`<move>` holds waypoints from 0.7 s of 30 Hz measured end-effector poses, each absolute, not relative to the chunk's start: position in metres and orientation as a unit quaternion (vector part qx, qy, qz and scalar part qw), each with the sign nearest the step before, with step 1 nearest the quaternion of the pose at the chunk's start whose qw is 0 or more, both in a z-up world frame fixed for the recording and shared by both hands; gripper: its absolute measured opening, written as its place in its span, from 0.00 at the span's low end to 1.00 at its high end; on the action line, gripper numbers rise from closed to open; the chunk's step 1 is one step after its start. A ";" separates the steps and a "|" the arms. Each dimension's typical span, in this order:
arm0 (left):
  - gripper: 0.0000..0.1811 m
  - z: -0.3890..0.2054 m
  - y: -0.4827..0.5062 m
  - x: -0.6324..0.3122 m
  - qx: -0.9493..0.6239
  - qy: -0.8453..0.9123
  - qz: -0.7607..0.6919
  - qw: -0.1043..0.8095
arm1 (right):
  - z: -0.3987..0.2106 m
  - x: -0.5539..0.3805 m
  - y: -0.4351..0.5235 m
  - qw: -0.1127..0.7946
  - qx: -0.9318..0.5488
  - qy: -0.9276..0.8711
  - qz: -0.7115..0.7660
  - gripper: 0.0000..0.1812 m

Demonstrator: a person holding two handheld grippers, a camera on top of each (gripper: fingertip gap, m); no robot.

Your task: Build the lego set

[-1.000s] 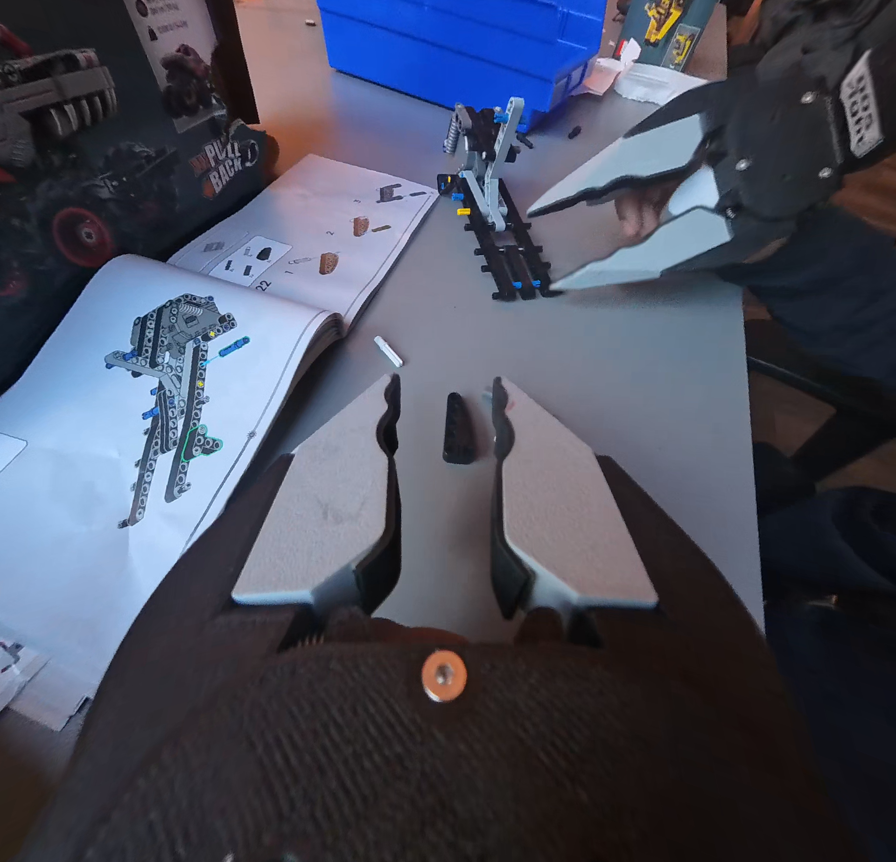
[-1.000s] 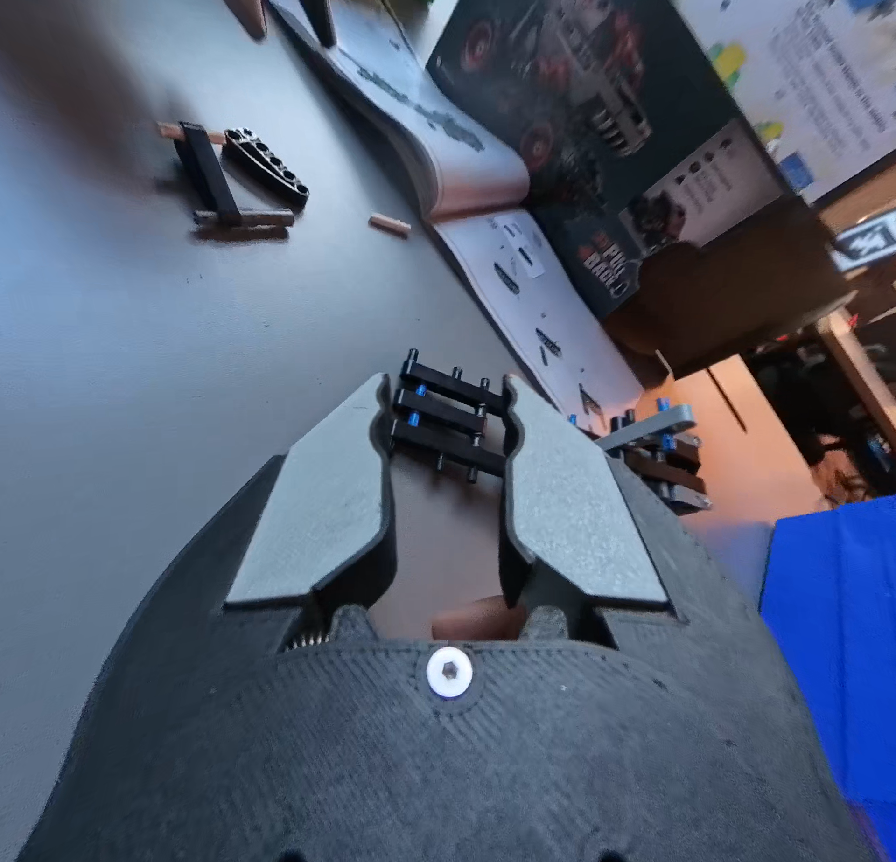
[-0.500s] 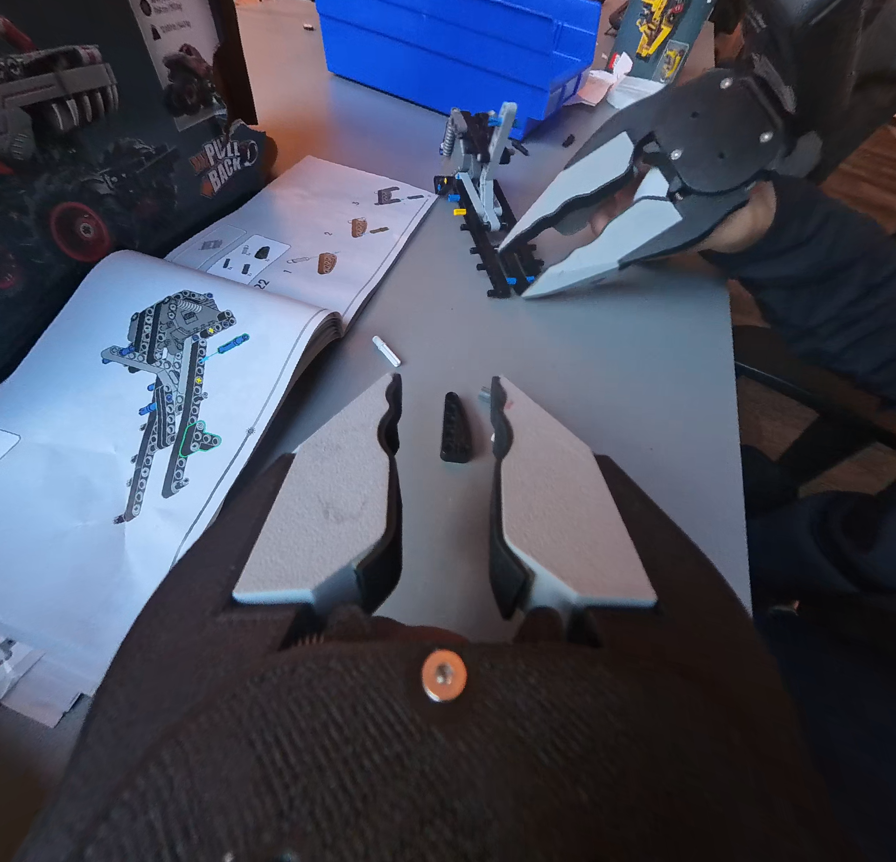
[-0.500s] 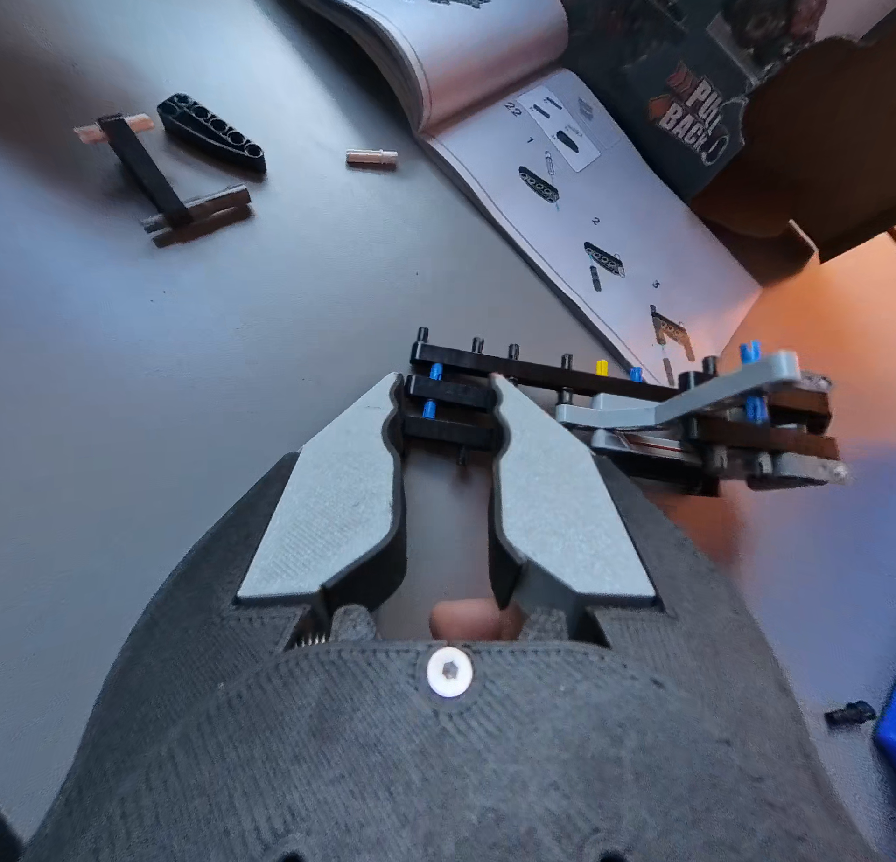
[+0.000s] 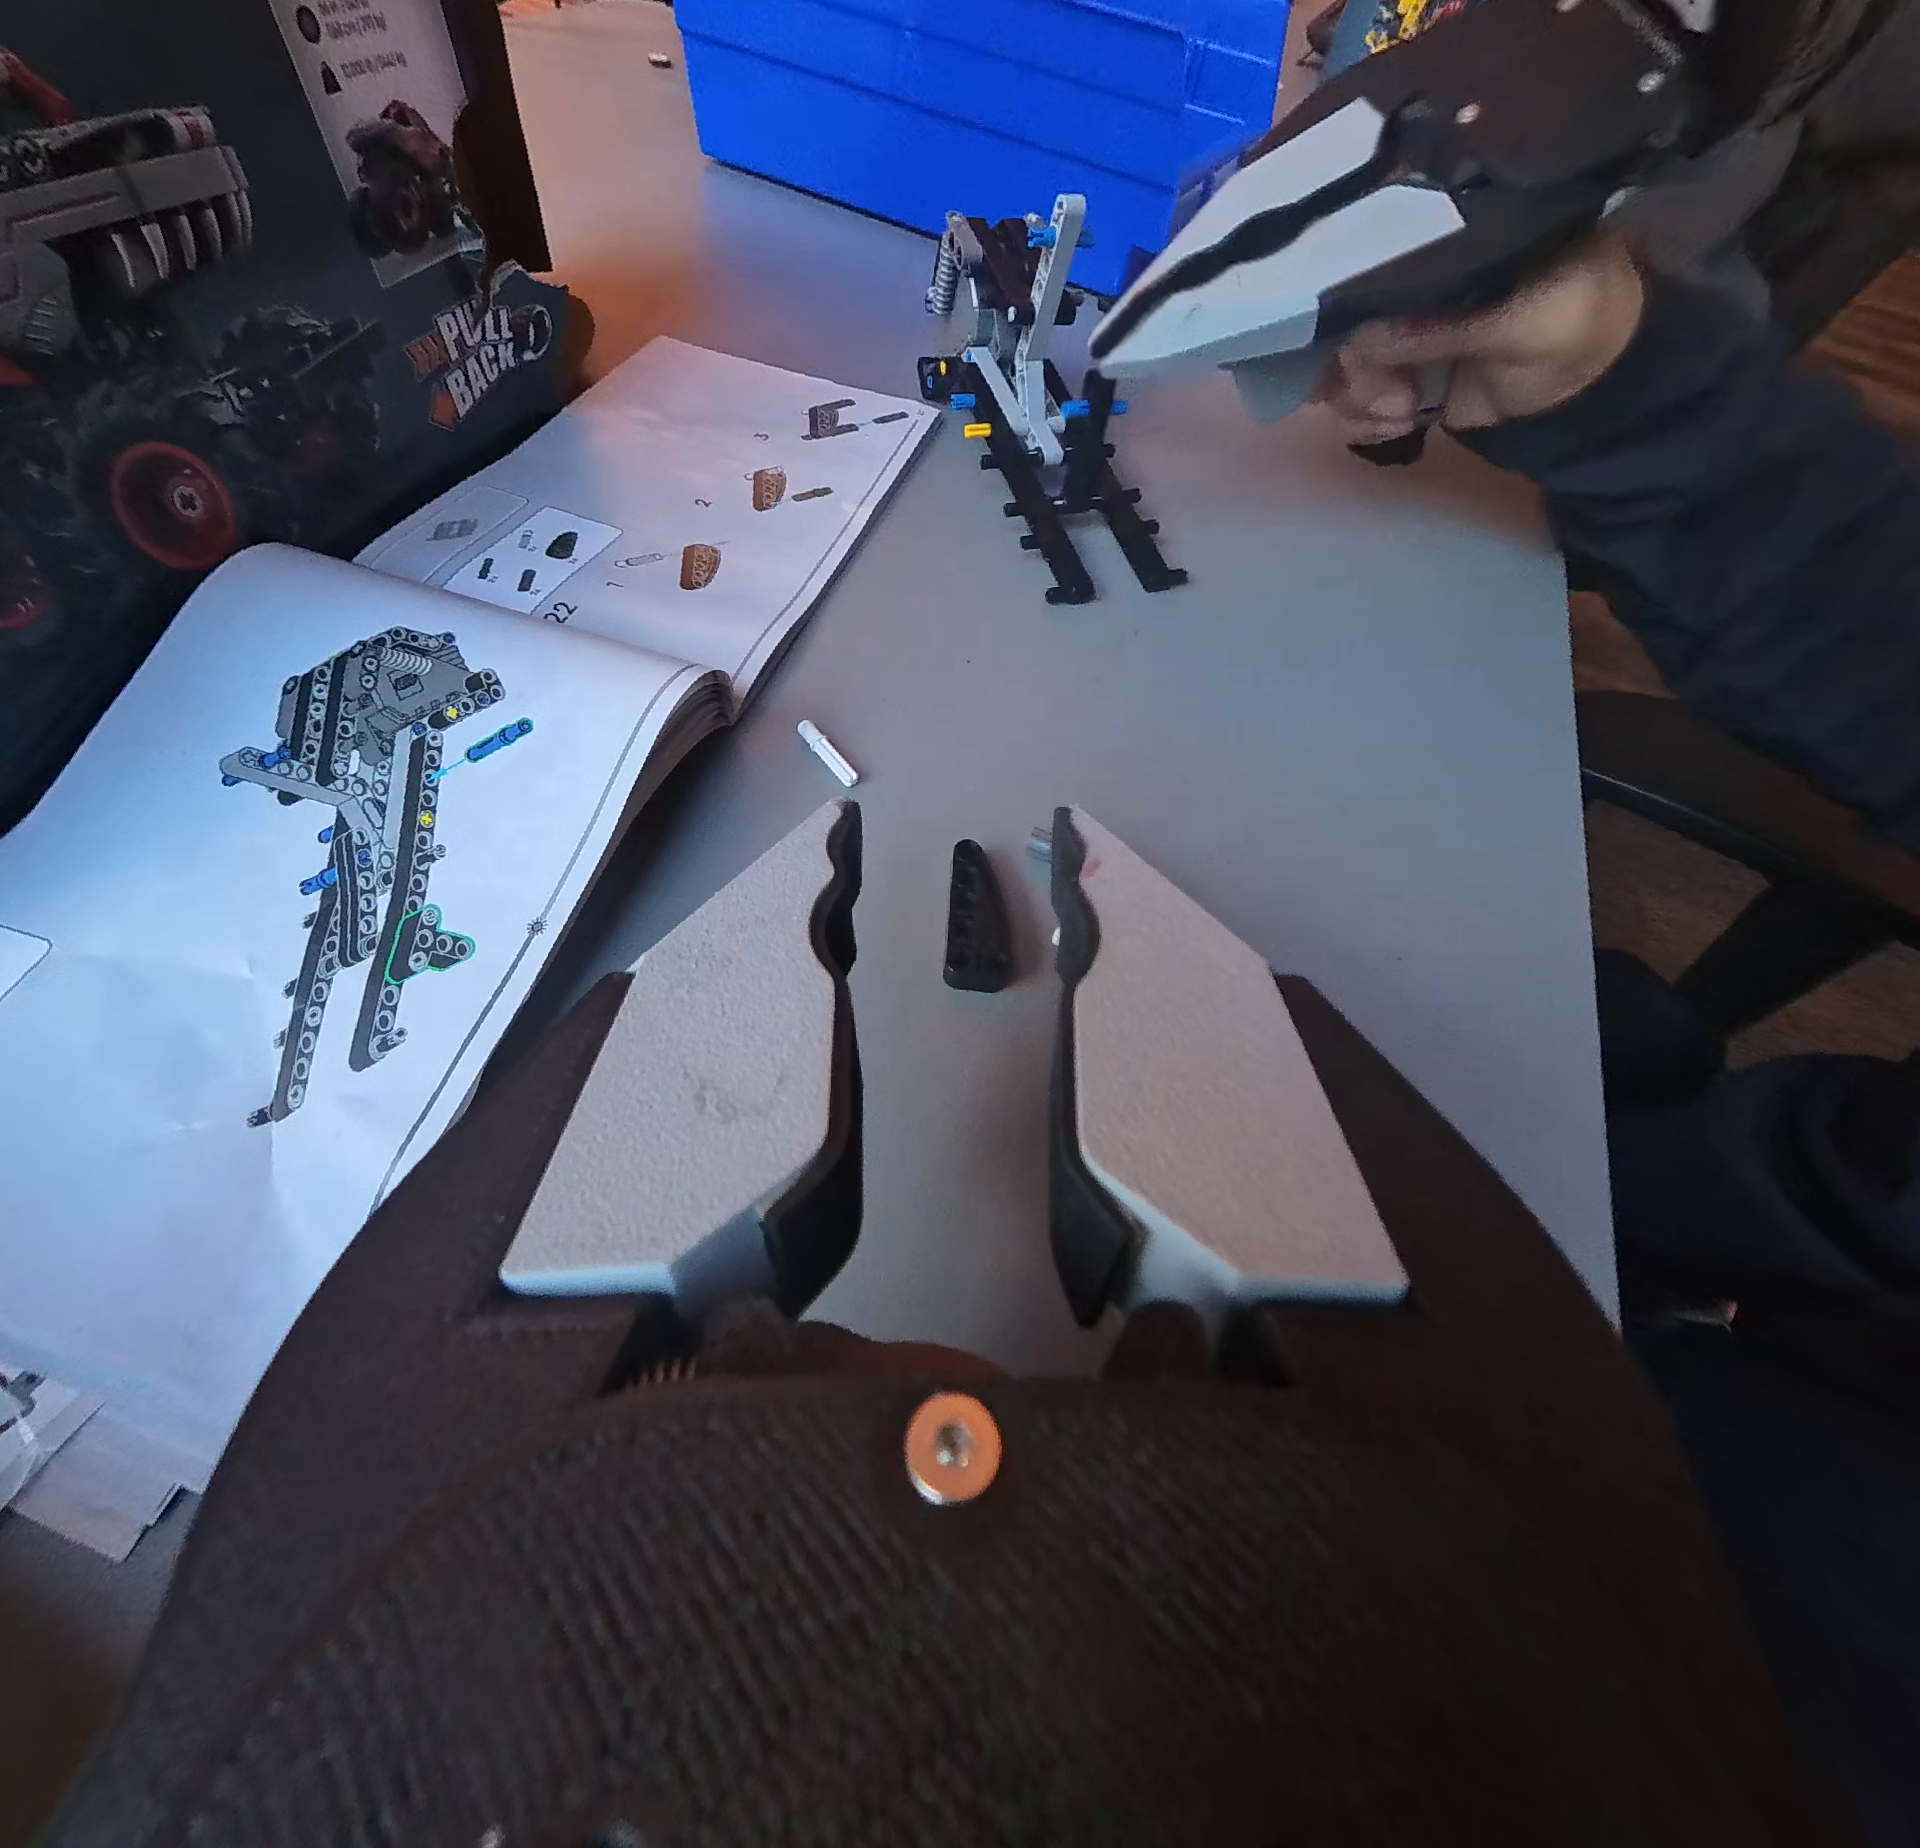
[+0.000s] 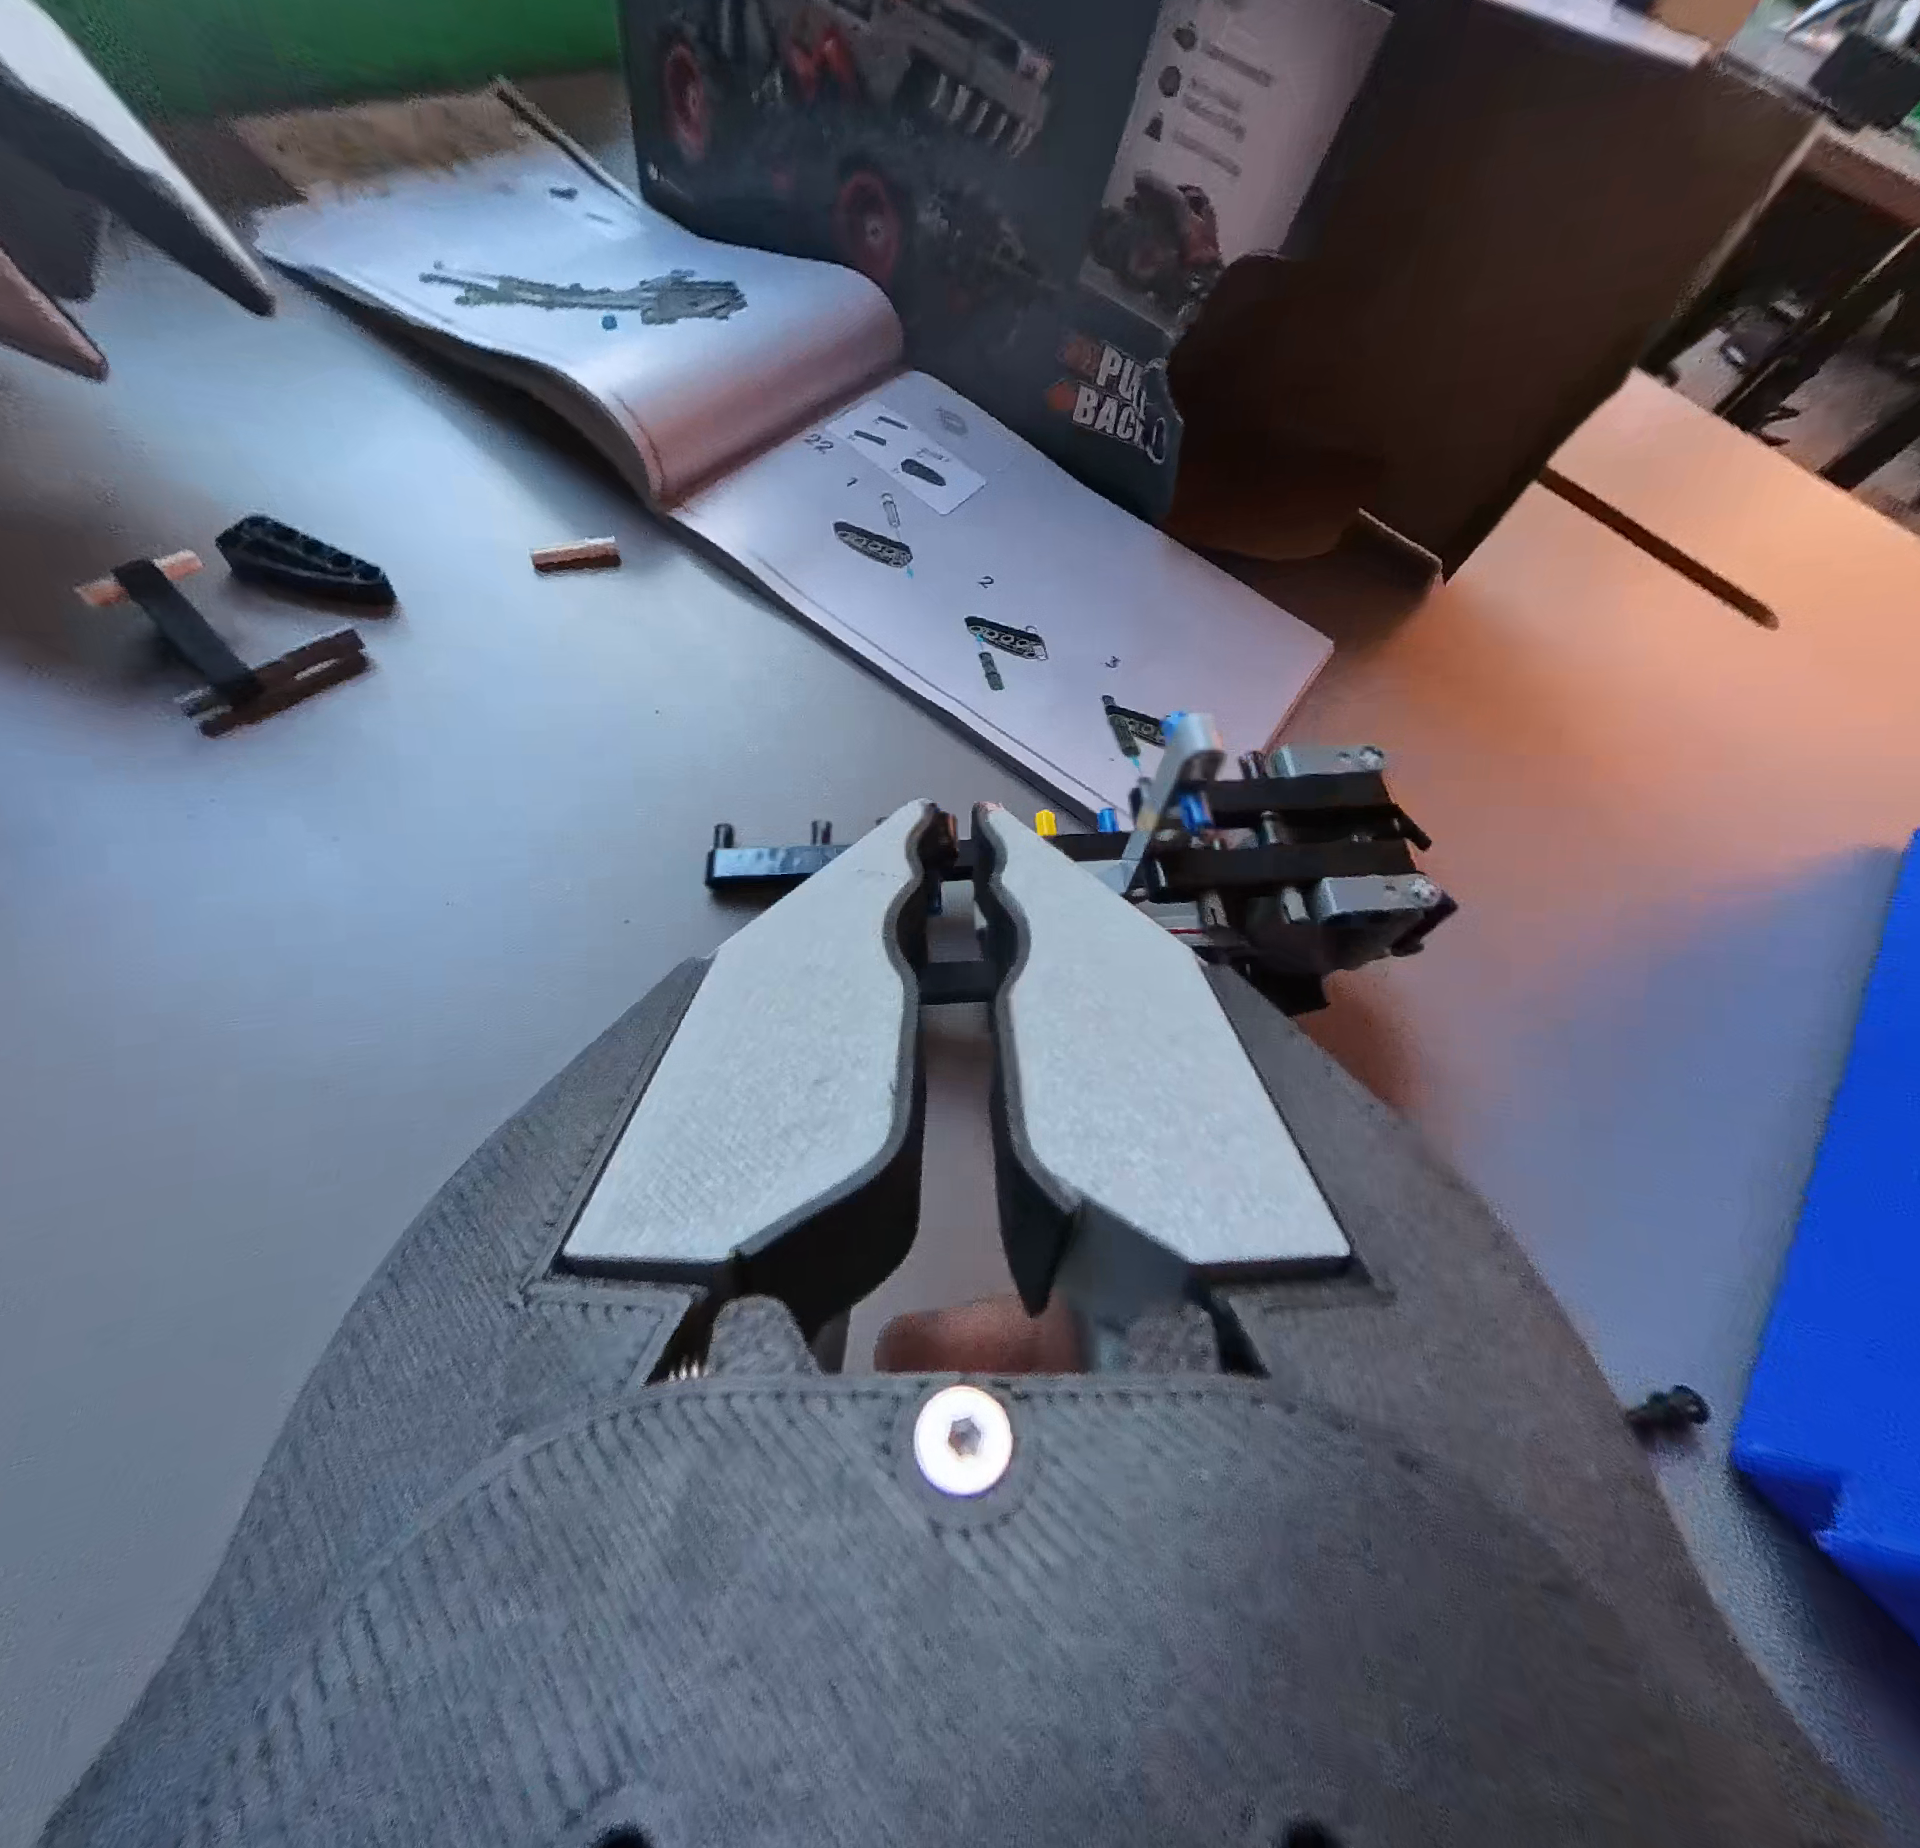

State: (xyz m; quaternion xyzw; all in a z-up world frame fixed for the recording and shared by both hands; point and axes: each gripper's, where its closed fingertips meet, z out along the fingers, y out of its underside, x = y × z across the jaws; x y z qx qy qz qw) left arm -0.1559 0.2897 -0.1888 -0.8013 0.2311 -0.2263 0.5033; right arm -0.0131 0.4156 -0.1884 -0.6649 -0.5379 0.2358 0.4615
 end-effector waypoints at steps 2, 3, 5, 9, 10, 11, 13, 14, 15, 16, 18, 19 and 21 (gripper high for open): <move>0.19 -0.189 0.290 -0.156 -0.802 0.231 -0.226 0.503 | -0.191 -0.011 0.421 0.454 -0.673 -0.524 0.257 0.00; 0.19 -0.189 0.290 -0.156 -0.802 0.231 -0.227 0.503 | -0.192 -0.010 0.424 0.450 -0.677 -0.517 0.268 0.00; 0.19 -0.190 0.290 -0.156 -0.803 0.231 -0.227 0.501 | -0.198 -0.009 0.426 0.435 -0.686 -0.508 0.287 0.00; 0.19 -0.190 0.290 -0.156 -0.804 0.229 -0.231 0.497 | -0.199 -0.009 0.428 0.432 -0.688 -0.497 0.305 0.02; 0.19 -0.191 0.291 -0.156 -0.805 0.228 -0.232 0.496 | -0.197 -0.008 0.429 0.438 -0.687 -0.491 0.309 0.02; 0.19 -0.191 0.291 -0.156 -0.806 0.227 -0.234 0.495 | -0.195 -0.006 0.430 0.442 -0.686 -0.485 0.313 0.02; 0.19 -0.192 0.291 -0.156 -0.807 0.225 -0.237 0.492 | -0.192 -0.001 0.433 0.446 -0.688 -0.474 0.321 0.04; 0.19 -0.192 0.291 -0.157 -0.808 0.223 -0.238 0.490 | -0.190 0.001 0.434 0.450 -0.686 -0.468 0.327 0.05; 0.19 -0.192 0.291 -0.157 -0.808 0.222 -0.240 0.490 | -0.187 0.002 0.434 0.454 -0.683 -0.464 0.334 0.04; 0.19 -0.192 0.292 -0.157 -0.808 0.221 -0.241 0.489 | -0.185 0.004 0.435 0.458 -0.681 -0.459 0.340 0.05; 0.19 -0.191 0.292 -0.157 -0.808 0.220 -0.242 0.491 | -0.182 0.006 0.435 0.460 -0.676 -0.452 0.355 0.05; 0.19 -0.191 0.292 -0.157 -0.807 0.220 -0.242 0.491 | -0.180 0.007 0.435 0.461 -0.674 -0.449 0.361 0.05; 0.19 -0.191 0.291 -0.157 -0.807 0.221 -0.242 0.492 | -0.175 0.009 0.436 0.471 -0.668 -0.440 0.372 0.05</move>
